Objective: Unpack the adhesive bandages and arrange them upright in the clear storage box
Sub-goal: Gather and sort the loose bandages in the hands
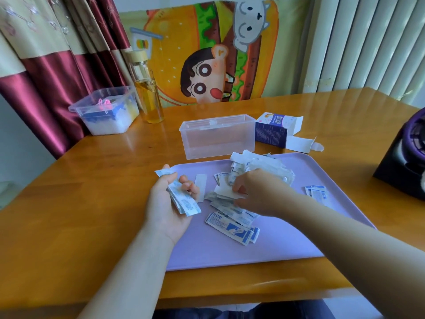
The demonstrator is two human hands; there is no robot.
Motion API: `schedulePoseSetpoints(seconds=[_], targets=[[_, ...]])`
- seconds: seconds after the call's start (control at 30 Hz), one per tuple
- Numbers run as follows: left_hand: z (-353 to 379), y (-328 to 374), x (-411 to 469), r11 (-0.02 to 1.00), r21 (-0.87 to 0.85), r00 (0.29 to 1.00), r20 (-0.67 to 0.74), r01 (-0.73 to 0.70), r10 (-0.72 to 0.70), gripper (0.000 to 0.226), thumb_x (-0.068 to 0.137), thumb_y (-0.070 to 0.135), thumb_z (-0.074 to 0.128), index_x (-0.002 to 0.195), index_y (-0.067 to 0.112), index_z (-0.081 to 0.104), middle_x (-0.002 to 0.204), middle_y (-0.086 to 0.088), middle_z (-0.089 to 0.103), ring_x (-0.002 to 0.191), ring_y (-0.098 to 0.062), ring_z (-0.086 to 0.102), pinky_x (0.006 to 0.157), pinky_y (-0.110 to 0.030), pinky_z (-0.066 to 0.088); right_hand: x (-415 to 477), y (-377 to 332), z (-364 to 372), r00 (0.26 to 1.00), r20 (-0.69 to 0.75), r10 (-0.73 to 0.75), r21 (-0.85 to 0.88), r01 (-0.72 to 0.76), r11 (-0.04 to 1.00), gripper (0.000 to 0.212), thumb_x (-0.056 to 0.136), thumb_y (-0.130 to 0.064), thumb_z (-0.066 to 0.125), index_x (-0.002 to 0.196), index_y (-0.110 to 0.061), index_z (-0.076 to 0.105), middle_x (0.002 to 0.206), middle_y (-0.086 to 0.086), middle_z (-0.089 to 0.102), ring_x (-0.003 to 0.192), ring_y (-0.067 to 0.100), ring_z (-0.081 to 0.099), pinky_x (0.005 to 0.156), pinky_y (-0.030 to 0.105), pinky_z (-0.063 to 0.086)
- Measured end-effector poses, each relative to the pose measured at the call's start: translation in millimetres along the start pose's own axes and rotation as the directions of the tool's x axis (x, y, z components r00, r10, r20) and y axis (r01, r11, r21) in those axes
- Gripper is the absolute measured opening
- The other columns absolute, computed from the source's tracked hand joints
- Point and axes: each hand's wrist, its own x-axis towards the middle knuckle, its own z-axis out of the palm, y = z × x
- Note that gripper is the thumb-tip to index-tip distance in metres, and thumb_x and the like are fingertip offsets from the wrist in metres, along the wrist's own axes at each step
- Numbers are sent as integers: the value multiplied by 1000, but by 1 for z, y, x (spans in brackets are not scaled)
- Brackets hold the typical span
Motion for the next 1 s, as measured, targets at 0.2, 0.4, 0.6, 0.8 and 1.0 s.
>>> schedulePoseSetpoints(seconds=[0.2,0.4,0.6,0.8,1.0], targets=[[-4,-2,2,998,62,999,-38,32,-29,28,96,12,41,119,24,50,73,-1,46,44,-7,36,41,-13,38,2,5,2,995,-94,43,28,-41,999,18,86,-18,48,77,-10,62,72,7,58,71,29,54,54,28,40],[-6,-7,3,970,234,998,-12,58,-57,28,93,7,46,118,18,53,79,3,52,40,-3,34,40,-13,31,-4,8,-8,976,-117,185,661,-62,748,14,87,-21,63,77,-14,68,72,0,66,65,14,57,60,16,43],[1,-21,-7,833,551,977,144,52,-156,12,83,17,63,93,11,62,64,5,47,47,-3,33,40,-12,28,-14,-4,2,971,235,31,972,-236,2,18,82,-2,63,98,7,62,89,18,66,80,26,65,77,34,53],[6,-24,-11,752,654,980,190,-85,-54,11,84,13,62,92,6,65,64,-2,59,46,-6,53,37,-13,35,-20,-6,-2,973,229,-26,973,-229,-23,51,68,-17,71,109,10,58,100,25,65,88,30,63,83,38,47],[3,-19,-9,724,680,981,191,-116,-22,6,84,6,63,89,9,66,71,-2,72,61,-13,66,40,-15,41,-21,-3,-1,978,196,66,979,-199,52,60,70,-20,72,112,17,52,102,22,68,89,27,66,91,44,48]])
